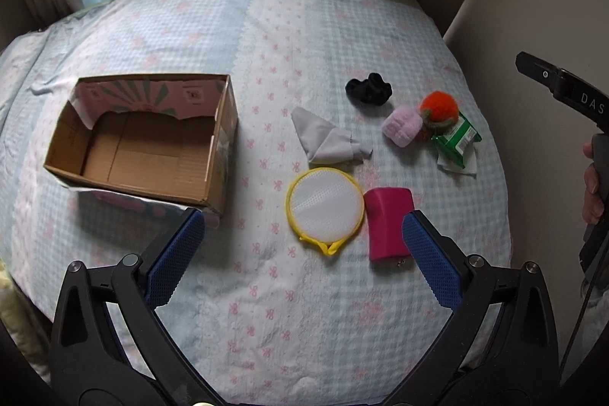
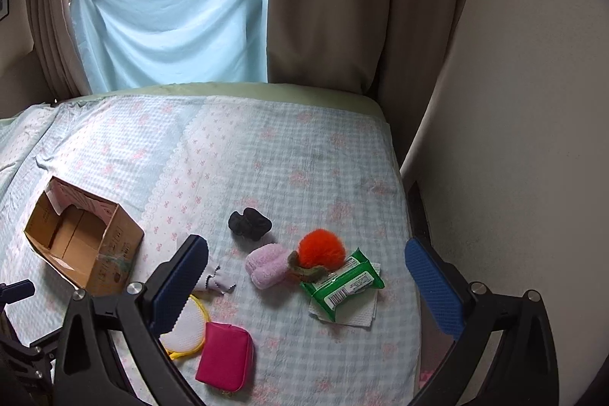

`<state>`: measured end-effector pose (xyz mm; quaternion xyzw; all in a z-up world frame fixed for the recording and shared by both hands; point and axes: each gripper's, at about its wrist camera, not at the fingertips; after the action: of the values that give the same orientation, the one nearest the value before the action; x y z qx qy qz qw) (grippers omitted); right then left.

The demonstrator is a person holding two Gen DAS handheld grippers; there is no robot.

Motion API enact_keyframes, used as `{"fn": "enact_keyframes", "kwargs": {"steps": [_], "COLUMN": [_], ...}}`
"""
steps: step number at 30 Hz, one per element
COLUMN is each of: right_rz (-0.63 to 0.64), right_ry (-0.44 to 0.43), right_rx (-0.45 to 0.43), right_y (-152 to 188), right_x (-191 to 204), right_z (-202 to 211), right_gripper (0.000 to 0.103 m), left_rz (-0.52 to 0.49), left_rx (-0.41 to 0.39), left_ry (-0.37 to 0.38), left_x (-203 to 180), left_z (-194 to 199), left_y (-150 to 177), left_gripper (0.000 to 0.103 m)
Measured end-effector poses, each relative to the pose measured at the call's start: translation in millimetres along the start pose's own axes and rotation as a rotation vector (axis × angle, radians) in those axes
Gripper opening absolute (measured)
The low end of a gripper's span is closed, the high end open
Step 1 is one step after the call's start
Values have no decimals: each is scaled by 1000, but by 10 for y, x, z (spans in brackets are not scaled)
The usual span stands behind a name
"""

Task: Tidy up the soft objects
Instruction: 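Grasp the yellow-rimmed mesh pad with the left tool while the right grasps the orange pompom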

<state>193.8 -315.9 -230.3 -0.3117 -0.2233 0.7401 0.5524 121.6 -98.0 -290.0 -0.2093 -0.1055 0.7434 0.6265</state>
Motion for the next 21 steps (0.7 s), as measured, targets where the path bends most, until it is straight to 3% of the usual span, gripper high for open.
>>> {"fn": "enact_keyframes", "kwargs": {"steps": [9,17,21], "right_rz": [179,367,443], "right_ry": [-152,-265,-323], "right_rx": [95,166,204], "right_y": [218,378,434], "right_x": [-253,-332,-322], "right_z": [-1178,-1945,-2189], "right_gripper": [103,102,85], "left_rz": [-43,-141,-182], "left_rx": [103,206,227], "left_ry": [-22,-69,-72], "left_x": [-202,-230,-291], "left_z": [-1185,-1856,-2064], "left_y": [104,371,428], "left_gripper": [102,102,102]}}
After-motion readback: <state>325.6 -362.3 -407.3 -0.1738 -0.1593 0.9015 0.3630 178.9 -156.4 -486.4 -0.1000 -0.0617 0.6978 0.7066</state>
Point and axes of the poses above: each gripper's, at about its wrist camera, not at the fingertips, and z roughly against the way its jaws point, x to its left, y to its underside, and after that the axes turned 10 degrees about z, right-handed
